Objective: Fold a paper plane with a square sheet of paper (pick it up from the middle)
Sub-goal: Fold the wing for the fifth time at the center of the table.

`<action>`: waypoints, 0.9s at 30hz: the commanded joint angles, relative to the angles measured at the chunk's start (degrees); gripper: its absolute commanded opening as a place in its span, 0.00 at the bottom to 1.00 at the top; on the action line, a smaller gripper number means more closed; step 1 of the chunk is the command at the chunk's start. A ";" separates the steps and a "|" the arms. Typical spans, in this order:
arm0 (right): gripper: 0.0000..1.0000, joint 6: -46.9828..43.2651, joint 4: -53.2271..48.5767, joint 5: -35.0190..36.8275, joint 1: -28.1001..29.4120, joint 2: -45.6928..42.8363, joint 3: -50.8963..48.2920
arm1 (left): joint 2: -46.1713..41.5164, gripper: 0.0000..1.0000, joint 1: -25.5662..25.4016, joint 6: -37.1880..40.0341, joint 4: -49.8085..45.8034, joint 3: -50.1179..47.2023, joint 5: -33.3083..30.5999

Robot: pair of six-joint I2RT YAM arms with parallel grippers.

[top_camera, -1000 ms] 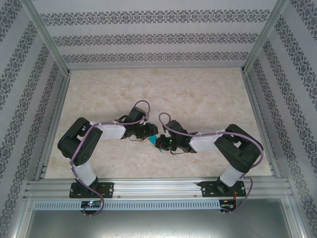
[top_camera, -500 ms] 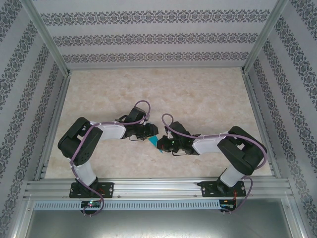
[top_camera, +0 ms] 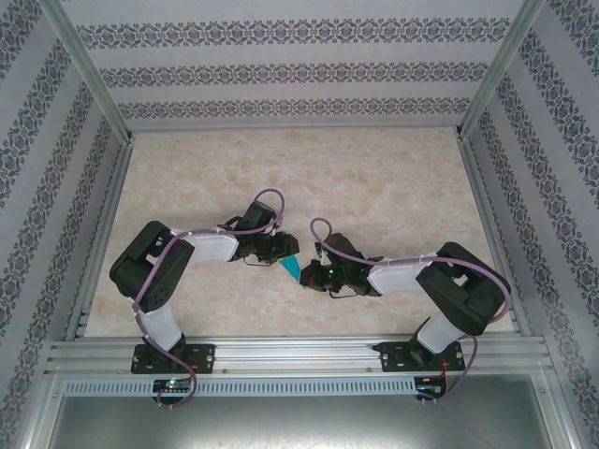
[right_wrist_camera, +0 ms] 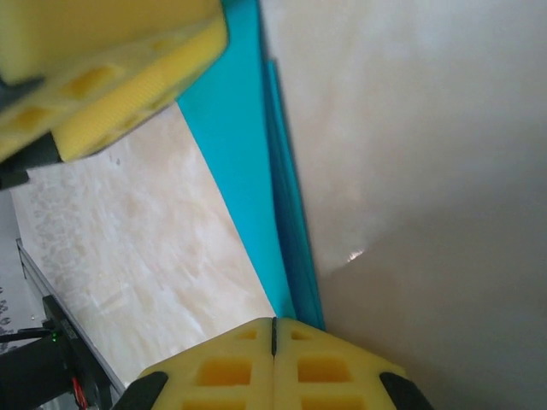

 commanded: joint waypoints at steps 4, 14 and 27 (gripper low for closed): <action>0.05 0.72 -1.30 1.10 0.51 3.68 -4.22 | 1.69 0.39 -0.36 1.83 -4.11 0.19 -1.65; 0.05 -2.65 -7.35 3.16 0.42 -8.06 1.33 | 1.62 0.39 -0.40 1.79 -3.80 -0.07 -1.39; 0.05 -3.32 -2.48 4.61 2.27 6.22 10.98 | 1.98 0.39 -0.36 1.66 -3.46 0.25 -0.61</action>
